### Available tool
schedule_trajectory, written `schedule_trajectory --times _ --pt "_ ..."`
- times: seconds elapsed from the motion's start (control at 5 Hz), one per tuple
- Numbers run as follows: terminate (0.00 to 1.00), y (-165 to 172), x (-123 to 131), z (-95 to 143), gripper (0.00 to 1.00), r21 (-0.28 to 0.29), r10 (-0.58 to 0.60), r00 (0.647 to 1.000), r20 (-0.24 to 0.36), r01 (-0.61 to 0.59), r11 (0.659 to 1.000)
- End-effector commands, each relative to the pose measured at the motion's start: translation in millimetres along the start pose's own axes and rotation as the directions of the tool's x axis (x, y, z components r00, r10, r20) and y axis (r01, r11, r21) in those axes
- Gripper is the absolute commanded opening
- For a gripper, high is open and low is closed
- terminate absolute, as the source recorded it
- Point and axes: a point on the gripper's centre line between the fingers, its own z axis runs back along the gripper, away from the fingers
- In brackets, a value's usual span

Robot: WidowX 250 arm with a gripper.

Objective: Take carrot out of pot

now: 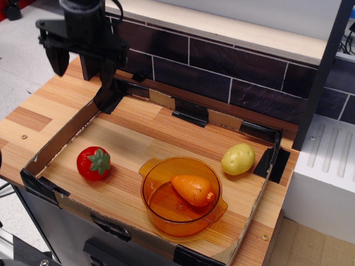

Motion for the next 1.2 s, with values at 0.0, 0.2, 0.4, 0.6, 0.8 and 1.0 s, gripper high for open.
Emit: schedule_trajectory --times 0.0,0.2,0.4,0.6,0.8,1.0 --pt "0.0 -18.8 -10.9 33.9 1.0 -0.057 0.264 0.959 0.106 -0.259 0.964" --pt "0.0 -43.2 -38.6 50.4 1.0 -0.108 0.407 0.911 0.071 -0.398 0.911" --pt "0.0 -67.1 -63.9 45.8 1.0 -0.103 0.499 0.866 -0.014 -0.498 0.861" --pt "0.0 -93.2 -85.5 46.0 1.0 -0.127 0.579 0.808 -0.105 -0.588 0.798" --pt "0.0 -115.3 -92.3 47.7 1.0 -0.15 0.613 0.769 -0.181 -0.638 0.755" --pt "0.0 -131.0 -90.5 47.1 1.0 -0.127 0.63 0.741 -0.234 -0.665 0.736"
